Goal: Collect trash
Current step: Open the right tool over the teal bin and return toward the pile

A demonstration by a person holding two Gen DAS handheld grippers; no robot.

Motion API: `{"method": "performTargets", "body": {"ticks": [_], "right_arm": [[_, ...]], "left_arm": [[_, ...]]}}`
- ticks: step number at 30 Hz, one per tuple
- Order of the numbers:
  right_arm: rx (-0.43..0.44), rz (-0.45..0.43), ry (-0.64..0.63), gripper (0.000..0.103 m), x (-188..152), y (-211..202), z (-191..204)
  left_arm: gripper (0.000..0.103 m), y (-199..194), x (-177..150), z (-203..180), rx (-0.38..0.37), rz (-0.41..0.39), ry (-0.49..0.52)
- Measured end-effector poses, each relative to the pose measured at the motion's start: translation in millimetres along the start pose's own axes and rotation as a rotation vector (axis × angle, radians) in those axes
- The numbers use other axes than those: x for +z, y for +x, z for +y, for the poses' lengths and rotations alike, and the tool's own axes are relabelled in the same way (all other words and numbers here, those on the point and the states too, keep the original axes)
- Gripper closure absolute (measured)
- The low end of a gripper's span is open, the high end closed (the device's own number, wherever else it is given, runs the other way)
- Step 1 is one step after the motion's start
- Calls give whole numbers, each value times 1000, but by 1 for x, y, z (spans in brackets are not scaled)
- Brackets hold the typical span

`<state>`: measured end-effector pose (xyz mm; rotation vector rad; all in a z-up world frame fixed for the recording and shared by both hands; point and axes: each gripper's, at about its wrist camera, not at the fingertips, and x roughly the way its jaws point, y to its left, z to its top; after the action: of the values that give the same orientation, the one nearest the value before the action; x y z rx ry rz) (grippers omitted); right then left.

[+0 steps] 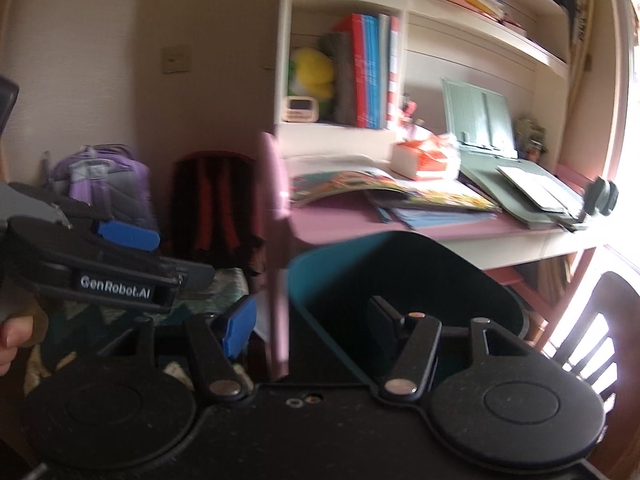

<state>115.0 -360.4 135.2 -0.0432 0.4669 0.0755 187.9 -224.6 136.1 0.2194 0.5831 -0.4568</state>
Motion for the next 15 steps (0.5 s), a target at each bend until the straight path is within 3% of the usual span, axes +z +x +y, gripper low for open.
{"method": "performTargets", "body": {"ticks": [9, 15], "right_arm": [[150, 13, -41, 40, -7, 7, 70], [254, 43, -76, 37, -24, 29, 122]], "left_arm": [[37, -41, -57, 59, 63, 19, -52], [28, -56, -100, 103, 112, 37, -108]]}}
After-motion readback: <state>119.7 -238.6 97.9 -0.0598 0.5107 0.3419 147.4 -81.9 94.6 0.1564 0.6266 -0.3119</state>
